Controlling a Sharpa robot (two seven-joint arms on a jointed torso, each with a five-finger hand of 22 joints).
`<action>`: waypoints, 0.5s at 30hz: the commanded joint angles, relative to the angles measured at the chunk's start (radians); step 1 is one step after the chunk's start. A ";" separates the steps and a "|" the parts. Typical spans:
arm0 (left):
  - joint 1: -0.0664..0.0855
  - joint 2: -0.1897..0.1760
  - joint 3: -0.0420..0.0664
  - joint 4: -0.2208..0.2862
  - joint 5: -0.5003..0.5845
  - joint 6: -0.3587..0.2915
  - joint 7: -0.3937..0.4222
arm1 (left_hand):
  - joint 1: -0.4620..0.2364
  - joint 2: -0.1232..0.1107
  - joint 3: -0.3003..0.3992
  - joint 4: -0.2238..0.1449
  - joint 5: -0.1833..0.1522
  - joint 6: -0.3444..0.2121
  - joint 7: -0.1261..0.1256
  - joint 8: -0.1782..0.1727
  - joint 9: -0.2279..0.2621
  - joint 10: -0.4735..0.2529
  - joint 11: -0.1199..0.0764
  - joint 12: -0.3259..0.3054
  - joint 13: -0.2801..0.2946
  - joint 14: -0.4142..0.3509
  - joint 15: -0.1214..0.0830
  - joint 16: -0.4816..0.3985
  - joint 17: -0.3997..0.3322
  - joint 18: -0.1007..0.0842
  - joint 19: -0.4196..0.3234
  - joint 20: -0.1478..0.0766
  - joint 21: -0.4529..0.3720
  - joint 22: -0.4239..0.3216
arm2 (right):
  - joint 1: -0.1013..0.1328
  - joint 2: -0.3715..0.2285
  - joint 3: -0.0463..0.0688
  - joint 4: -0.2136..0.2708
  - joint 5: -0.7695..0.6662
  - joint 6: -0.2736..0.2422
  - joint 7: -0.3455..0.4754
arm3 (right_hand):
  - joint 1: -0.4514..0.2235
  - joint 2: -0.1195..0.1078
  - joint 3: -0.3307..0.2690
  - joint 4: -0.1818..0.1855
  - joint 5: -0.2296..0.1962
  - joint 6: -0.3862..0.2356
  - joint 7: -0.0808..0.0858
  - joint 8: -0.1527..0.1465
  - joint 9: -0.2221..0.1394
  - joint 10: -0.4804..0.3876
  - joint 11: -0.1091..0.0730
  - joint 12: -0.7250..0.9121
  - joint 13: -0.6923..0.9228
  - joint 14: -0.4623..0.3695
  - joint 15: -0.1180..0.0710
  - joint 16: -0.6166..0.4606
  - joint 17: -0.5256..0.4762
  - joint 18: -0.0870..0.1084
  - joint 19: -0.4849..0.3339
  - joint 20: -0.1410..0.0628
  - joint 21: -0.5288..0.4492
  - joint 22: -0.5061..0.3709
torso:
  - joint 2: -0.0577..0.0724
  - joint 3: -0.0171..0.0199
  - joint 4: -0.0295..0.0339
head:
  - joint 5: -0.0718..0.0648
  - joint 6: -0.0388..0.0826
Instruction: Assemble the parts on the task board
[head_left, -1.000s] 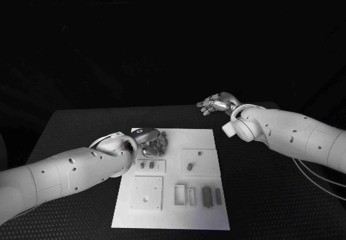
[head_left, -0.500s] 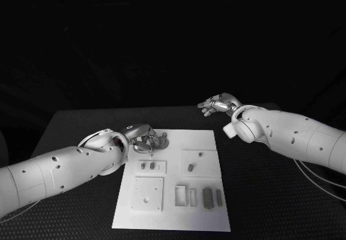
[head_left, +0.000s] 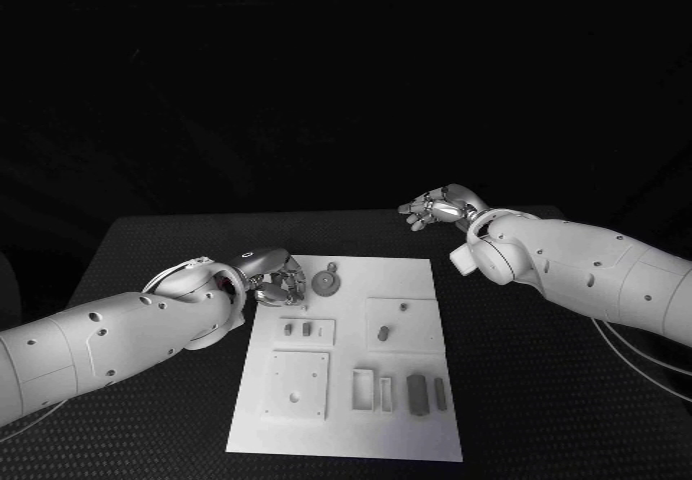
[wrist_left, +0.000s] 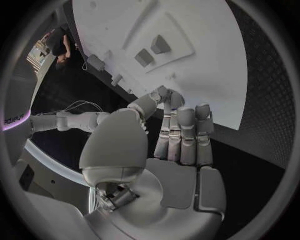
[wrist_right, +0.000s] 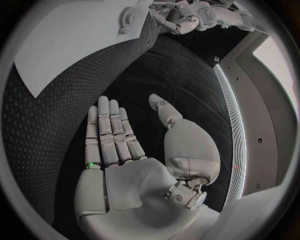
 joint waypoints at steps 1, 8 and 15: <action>0.000 0.006 -0.003 -0.007 0.004 0.017 0.003 | -0.001 0.006 0.003 -0.005 0.005 0.006 -0.001 0.003 0.001 0.009 -0.001 0.002 0.000 0.004 -0.005 0.005 -0.001 0.006 0.004 -0.059 0.004 0.020 | 0.000 0.000 0.000 0.002 -0.001 0.013 0.006 | -0.005 0.002 0.008 0.000 0.003 -0.005 0.002 0.004 -0.002 0.002 0.000 0.000 -0.001 -0.008 0.001 -0.001 -0.002 -0.006 -0.003 0.002 -0.006 0.002 | 0.000 -0.0002 0.0007 | 0.001 -0.001; -0.004 0.008 -0.012 -0.009 0.003 0.026 0.004 | -0.001 0.007 0.004 -0.006 0.006 0.006 -0.001 0.003 0.001 0.009 -0.001 0.002 0.001 0.004 -0.005 0.004 -0.002 0.006 0.004 -0.059 0.004 0.019 | 0.000 0.002 0.000 0.001 -0.001 0.014 0.006 | -0.005 0.002 0.008 0.000 0.003 -0.005 0.002 0.005 -0.002 0.002 0.000 0.000 -0.002 -0.009 0.001 -0.001 -0.002 -0.006 -0.003 0.002 -0.007 0.002 | 0.000 0.0016 -0.0027 | 0.006 -0.005; -0.008 0.015 -0.018 -0.016 0.000 0.029 0.004 | -0.001 0.007 0.004 -0.006 0.006 0.006 -0.001 0.003 0.000 0.010 -0.001 0.001 0.001 0.004 -0.006 0.004 -0.002 0.006 0.004 -0.060 0.004 0.019 | 0.000 0.002 0.000 0.002 -0.001 0.014 0.006 | -0.005 0.003 0.008 0.000 0.003 -0.005 0.002 0.005 -0.002 0.002 0.000 0.000 -0.002 -0.009 0.001 -0.001 -0.002 -0.006 -0.003 0.002 -0.007 0.002 | 0.000 0.0020 -0.0013 | 0.006 -0.011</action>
